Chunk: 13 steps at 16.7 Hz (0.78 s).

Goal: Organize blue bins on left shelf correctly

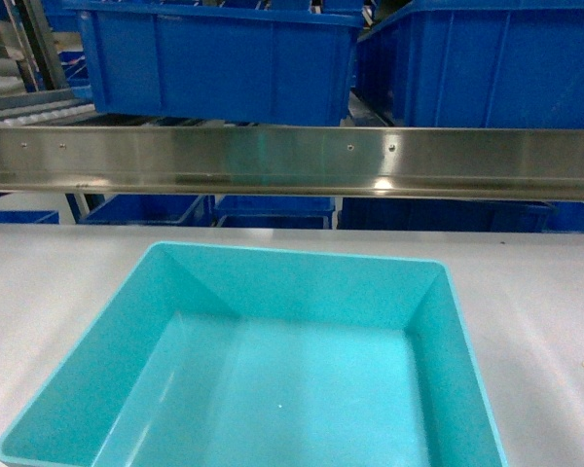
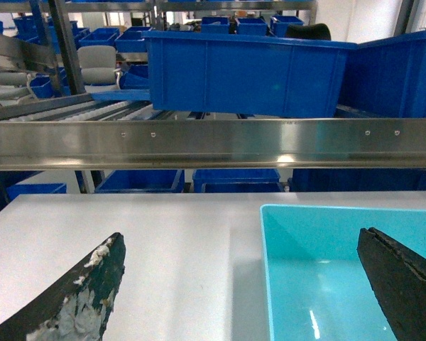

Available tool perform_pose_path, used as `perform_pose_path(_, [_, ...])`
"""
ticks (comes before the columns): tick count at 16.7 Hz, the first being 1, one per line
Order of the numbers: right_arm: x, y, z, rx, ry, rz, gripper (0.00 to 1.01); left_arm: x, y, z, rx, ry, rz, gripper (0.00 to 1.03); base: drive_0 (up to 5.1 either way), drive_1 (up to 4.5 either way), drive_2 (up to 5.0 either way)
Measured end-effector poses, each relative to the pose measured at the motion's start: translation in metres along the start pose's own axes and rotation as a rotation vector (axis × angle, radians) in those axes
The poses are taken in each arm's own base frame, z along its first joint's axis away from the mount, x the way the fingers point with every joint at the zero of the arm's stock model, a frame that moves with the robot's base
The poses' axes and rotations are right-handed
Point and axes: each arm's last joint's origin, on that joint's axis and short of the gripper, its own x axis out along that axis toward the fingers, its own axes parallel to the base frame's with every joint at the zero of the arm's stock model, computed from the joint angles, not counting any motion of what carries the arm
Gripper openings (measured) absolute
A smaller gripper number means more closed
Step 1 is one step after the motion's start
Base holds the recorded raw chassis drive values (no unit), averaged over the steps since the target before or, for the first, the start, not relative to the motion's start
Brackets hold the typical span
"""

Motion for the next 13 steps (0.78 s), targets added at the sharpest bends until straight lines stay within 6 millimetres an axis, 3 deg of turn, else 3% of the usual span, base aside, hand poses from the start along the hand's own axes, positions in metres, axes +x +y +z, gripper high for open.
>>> perform_pose_path(13, [0.0,0.0,0.0,0.0,0.0,0.0,0.98,0.0,0.0,0.0,0.0,0.0,0.0,0.98,0.0,0.0,0.0])
